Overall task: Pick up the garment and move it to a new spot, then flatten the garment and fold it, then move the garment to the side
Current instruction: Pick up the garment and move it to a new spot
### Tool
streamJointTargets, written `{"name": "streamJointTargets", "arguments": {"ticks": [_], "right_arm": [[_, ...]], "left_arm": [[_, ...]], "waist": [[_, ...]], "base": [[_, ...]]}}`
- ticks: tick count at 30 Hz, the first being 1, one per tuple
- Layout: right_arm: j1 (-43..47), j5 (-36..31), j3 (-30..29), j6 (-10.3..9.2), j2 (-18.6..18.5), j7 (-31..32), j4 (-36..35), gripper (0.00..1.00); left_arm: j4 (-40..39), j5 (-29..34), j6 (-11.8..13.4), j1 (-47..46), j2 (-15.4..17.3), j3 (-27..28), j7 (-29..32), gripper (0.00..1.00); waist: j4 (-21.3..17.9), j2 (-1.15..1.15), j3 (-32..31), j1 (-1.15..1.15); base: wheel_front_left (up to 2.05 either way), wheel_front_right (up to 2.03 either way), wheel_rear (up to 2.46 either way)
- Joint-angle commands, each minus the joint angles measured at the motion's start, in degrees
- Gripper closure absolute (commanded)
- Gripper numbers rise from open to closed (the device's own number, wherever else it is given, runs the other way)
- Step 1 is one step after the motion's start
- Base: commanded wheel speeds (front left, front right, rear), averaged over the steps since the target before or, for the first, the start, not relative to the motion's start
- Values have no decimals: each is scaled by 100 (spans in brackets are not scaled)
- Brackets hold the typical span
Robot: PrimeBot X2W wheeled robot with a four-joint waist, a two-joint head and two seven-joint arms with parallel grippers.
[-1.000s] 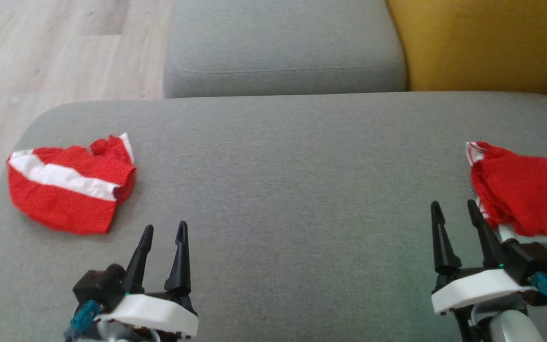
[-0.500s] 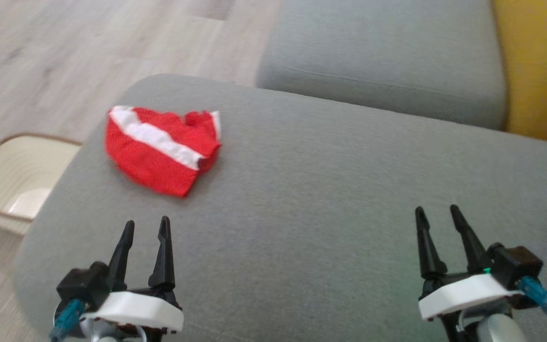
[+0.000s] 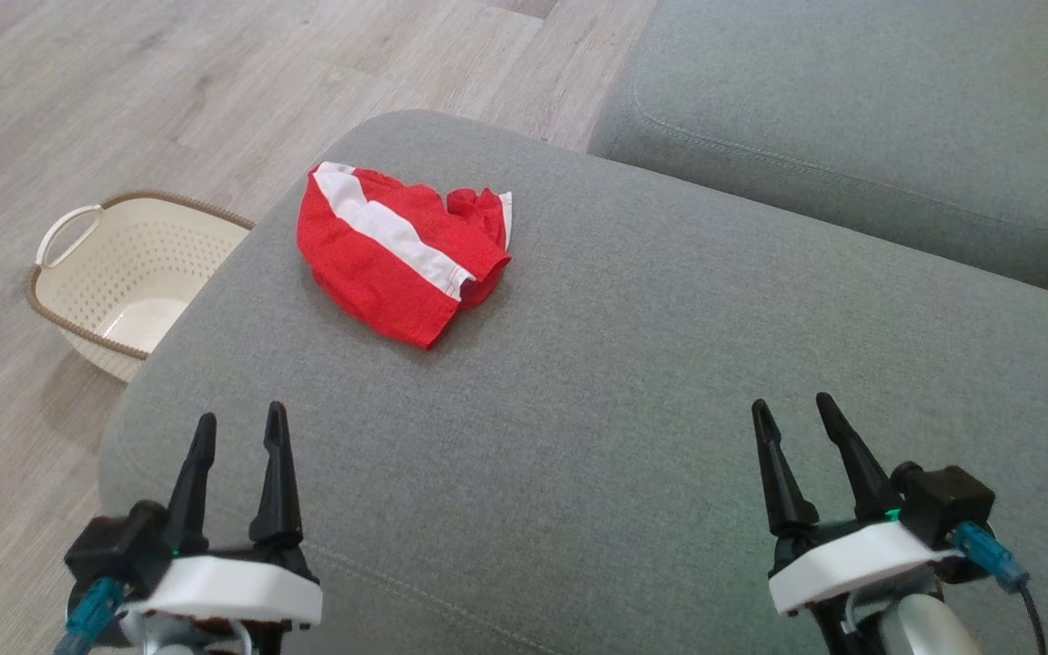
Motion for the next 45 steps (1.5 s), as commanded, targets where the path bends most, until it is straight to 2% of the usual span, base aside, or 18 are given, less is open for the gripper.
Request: {"name": "streamJointTargets", "arguments": {"ticks": [1, 9, 16, 22, 29, 37, 45], "right_arm": [[-338, 51, 156, -5, -30, -81, -121, 0], [-405, 60, 175, -5, -30, -126, 11, 0], [-207, 40, -47, -5, -30, -192, -29, 0], [-244, -233, -240, -5, -30, -13, -370, 0], [-462, -599, -546, -5, -30, 276, -947, 0], [-709, -830, -718, -5, -30, 473, -1506, 0], [-816, -891, -688, -5, -30, 525, -1740, 0]], "left_arm": [[-233, -20, 41, -208, 6, 227, -70, 0], [-256, -21, 40, -206, 6, 295, -70, 0], [74, 202, -170, -453, 6, 411, -70, 0], [451, 261, -333, -1048, 143, 636, -70, 0], [1281, 364, -497, -2271, 576, 561, 279, 0], [2292, 672, -666, -3724, 1273, 291, 923, 0], [3633, 466, -827, -4675, 1746, -46, 1980, 0]], "waist": [[10, 0, 15, 0], [6, 0, 13, 0], [-20, 0, -6, 0], [-387, 0, 496, 0], [-900, 0, 1206, 0], [-1492, 0, 1892, 0], [-1924, 0, 2257, 0]], "base": [[0, 0, 0], [0, 0, 0], [0, 0, 0], [0, 0, 0], [0, 0, 0], [0, 0, 0], [0, 0, 0]]}}
